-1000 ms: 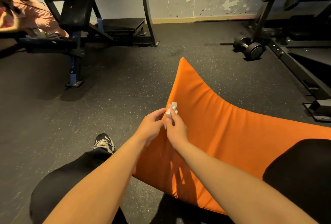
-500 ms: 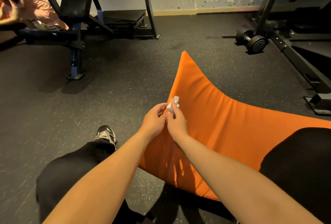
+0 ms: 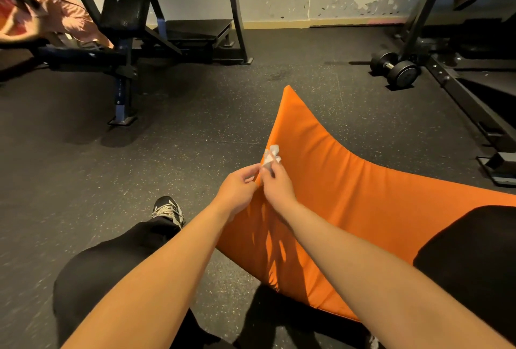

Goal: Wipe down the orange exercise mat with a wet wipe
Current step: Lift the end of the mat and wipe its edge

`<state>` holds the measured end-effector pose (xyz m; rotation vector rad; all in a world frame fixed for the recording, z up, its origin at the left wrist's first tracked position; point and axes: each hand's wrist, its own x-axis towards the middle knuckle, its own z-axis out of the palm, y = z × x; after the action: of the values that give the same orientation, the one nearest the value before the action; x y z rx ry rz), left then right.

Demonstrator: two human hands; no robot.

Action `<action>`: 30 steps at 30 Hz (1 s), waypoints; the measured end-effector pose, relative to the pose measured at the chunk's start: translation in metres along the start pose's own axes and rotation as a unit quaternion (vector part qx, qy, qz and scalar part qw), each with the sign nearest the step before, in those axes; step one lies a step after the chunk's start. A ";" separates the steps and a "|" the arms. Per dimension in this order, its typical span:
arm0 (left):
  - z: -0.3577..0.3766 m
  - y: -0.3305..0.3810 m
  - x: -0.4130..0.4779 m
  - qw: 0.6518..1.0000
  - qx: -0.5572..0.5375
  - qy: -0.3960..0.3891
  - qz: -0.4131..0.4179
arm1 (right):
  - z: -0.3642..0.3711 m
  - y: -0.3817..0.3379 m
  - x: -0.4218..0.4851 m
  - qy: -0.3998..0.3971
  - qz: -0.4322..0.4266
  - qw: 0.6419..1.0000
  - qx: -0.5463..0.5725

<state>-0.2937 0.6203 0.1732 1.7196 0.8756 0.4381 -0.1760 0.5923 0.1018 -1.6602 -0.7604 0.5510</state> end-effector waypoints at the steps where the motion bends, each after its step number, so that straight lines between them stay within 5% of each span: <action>1: 0.000 -0.001 -0.001 1.000 -0.001 -0.003 -0.002 | -0.001 -0.006 0.009 0.000 0.016 1.000 0.013; 10: -0.004 -0.011 -0.003 0.999 -0.032 0.013 -0.040 | 0.015 0.016 -0.068 0.001 -0.063 0.997 -0.046; 17: -0.008 -0.003 -0.011 0.998 0.023 -0.041 -0.038 | 0.001 -0.006 -0.001 -0.010 0.042 0.998 -0.041; 25: -0.012 -0.010 -0.010 1.000 -0.015 -0.003 -0.026 | 0.015 0.016 -0.070 -0.003 -0.067 0.996 -0.052; 30: -0.015 -0.014 -0.012 0.999 0.003 -0.026 -0.038 | 0.009 0.009 -0.014 -0.019 0.039 0.997 -0.067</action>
<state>-0.3164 0.6231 0.1671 1.6899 0.9010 0.3394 -0.1901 0.5867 0.0911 -1.8144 -0.7756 0.5988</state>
